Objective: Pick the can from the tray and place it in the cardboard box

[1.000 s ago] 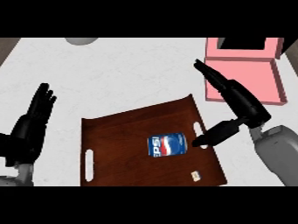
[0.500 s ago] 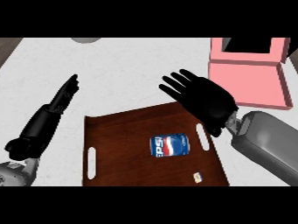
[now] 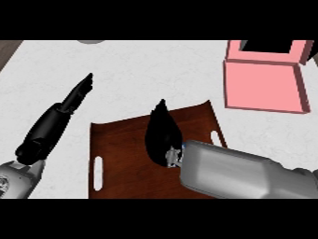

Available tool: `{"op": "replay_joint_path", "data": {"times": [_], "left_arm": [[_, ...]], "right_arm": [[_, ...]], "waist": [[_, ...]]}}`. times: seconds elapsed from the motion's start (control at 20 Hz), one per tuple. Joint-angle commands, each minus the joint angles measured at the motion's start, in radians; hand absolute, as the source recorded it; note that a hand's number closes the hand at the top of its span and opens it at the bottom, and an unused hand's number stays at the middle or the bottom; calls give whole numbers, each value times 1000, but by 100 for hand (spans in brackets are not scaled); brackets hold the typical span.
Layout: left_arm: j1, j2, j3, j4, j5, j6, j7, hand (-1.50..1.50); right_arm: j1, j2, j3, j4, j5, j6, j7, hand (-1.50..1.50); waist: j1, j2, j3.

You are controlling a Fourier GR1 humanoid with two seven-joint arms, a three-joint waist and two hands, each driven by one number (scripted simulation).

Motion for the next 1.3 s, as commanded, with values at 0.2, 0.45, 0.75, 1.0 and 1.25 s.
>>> {"op": "replay_joint_path", "data": {"times": [0.2,0.45,0.75,1.0,1.25], "left_arm": [[-40,-11,18,39,5,-15,-14,0],[-73,-11,24,74,3,-37,-25,0],[-68,-30,16,115,-6,-48,-52,0],[-95,-39,26,140,-4,-60,-48,0],[-63,-33,24,142,-21,-67,-86,0]], "right_arm": [[0,265,114,254,-20,380,194,-150],[10,268,164,304,-20,448,276,-150],[98,270,147,335,-27,473,427,-150],[193,270,164,334,-17,458,498,-150],[192,270,182,339,21,501,512,-150]], "waist": [[-13,10,10],[11,12,11],[5,11,14],[-2,13,15],[3,10,15]]}}
